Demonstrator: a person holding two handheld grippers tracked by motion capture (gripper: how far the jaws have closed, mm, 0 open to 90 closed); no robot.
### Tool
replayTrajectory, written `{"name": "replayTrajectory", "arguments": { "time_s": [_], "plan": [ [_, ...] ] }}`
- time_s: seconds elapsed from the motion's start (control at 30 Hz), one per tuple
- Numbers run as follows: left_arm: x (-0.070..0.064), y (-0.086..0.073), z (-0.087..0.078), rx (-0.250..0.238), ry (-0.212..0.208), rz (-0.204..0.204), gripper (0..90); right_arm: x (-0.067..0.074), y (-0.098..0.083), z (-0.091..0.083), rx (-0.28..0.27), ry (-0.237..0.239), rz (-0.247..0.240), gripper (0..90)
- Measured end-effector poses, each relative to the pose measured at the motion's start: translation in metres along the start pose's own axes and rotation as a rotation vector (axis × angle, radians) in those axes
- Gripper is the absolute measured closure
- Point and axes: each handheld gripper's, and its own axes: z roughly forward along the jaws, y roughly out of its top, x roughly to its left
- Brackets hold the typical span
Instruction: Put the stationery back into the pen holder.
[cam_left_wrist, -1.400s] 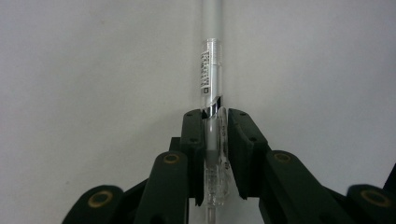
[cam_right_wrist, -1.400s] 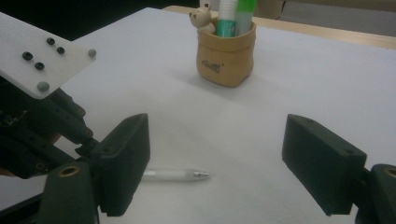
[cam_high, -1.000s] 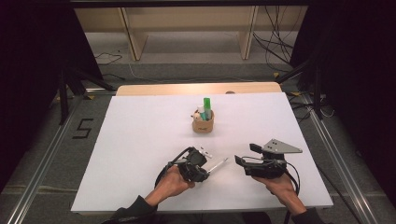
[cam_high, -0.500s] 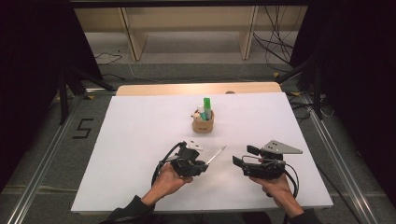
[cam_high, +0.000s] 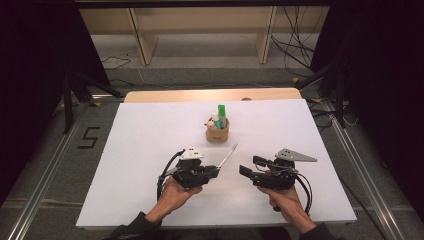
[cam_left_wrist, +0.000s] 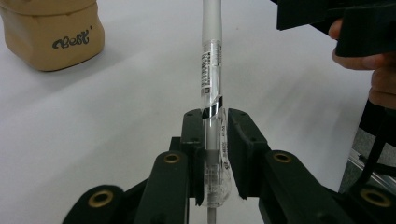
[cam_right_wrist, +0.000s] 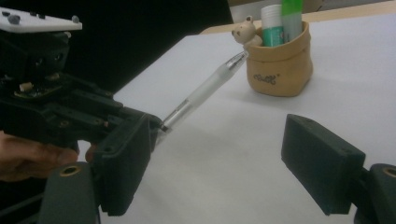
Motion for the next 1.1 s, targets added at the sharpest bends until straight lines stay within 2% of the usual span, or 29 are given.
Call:
{"name": "replayTrajectory", "arguments": {
  "time_s": [0.1,0.2,0.5,1.1],
  "plan": [
    [-0.001,-0.001,-0.002,-0.024,-0.007,0.000,76.6,0.000,0.002,0.007,-0.001,0.031,0.037,26.8],
    [-0.003,-0.001,-0.003,-0.050,-0.011,0.007,76.6,0.002,0.004,0.013,-0.007,0.051,0.048,28.4],
    [-0.007,-0.003,-0.004,-0.083,-0.022,0.019,76.6,0.008,0.010,0.027,-0.020,0.093,0.088,35.7],
    [-0.012,-0.002,-0.006,-0.101,-0.043,0.037,76.6,0.004,0.010,0.039,-0.037,0.138,0.181,54.0]
  ]
}}
